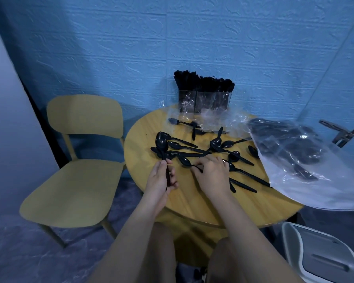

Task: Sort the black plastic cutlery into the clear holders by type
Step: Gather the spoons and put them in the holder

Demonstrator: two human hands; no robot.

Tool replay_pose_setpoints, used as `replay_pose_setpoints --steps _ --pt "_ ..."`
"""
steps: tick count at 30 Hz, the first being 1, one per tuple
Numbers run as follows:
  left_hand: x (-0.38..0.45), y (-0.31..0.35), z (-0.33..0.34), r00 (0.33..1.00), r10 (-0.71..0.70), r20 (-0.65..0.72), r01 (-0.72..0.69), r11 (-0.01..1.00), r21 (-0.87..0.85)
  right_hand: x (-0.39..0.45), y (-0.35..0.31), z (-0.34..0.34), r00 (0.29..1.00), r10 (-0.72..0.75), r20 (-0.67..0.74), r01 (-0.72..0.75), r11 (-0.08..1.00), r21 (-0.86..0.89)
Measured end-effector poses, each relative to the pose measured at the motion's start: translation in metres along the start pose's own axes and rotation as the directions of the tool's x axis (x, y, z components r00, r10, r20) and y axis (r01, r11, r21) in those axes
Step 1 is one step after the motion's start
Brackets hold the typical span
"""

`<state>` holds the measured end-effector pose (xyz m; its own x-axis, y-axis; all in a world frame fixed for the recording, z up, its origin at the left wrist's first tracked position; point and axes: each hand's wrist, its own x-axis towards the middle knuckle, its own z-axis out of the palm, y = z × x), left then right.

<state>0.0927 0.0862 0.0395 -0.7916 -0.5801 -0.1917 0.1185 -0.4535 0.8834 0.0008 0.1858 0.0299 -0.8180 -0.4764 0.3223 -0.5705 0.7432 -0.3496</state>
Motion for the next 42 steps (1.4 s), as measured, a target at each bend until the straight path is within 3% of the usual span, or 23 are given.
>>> replay_pose_setpoints --steps 2,5,7,12,15,19,25,28,30,35,39,42 --pt "0.000 -0.001 0.001 1.000 0.024 0.006 -0.025 1.000 0.010 0.002 -0.002 -0.003 0.997 0.070 -0.018 -0.064 0.973 0.220" --pt "0.000 -0.004 0.003 0.998 0.057 0.031 -0.057 0.998 -0.005 0.006 -0.010 -0.014 0.979 0.167 0.115 -0.202 0.747 0.633" --pt "0.001 -0.006 0.004 0.996 0.074 0.058 -0.074 0.997 0.012 0.009 -0.015 -0.018 0.969 0.146 0.199 -0.245 0.647 0.722" --pt "0.003 -0.006 0.003 0.991 0.067 0.112 -0.075 0.995 0.072 0.018 -0.023 -0.018 0.963 0.104 0.248 -0.264 0.546 0.795" --pt "0.001 -0.006 0.003 0.979 0.085 0.183 -0.120 0.975 0.190 0.017 -0.027 -0.017 0.970 0.087 0.227 -0.236 0.558 0.796" --pt "0.003 -0.008 0.002 0.979 0.083 0.188 -0.134 0.951 0.278 0.016 -0.028 -0.018 0.983 0.012 0.181 -0.139 0.688 0.712" --pt "0.015 -0.007 0.007 0.982 0.053 0.182 -0.076 0.989 0.124 0.015 0.031 -0.030 0.986 0.106 -0.132 -0.046 0.917 0.396" --pt "0.021 -0.009 0.012 0.982 0.041 0.186 -0.044 0.999 0.012 0.006 0.049 -0.021 0.974 0.024 -0.226 0.030 0.972 0.235" --pt "0.023 -0.010 0.013 0.977 0.031 0.211 -0.024 0.999 -0.031 0.002 0.052 -0.019 0.979 -0.041 -0.201 0.069 0.988 0.136" --pt "0.018 -0.012 0.007 0.957 0.065 0.284 -0.070 0.997 0.008 -0.001 0.052 -0.016 0.994 -0.109 0.013 0.110 0.988 -0.108" --pt "0.014 -0.009 0.006 0.965 0.046 0.259 -0.049 0.999 0.007 -0.001 0.048 -0.016 0.989 -0.150 -0.011 0.149 0.988 -0.046" --pt "0.014 -0.007 0.007 0.966 0.024 0.257 -0.022 1.000 -0.011 0.008 0.045 -0.021 0.987 -0.069 -0.148 0.102 0.968 0.228"
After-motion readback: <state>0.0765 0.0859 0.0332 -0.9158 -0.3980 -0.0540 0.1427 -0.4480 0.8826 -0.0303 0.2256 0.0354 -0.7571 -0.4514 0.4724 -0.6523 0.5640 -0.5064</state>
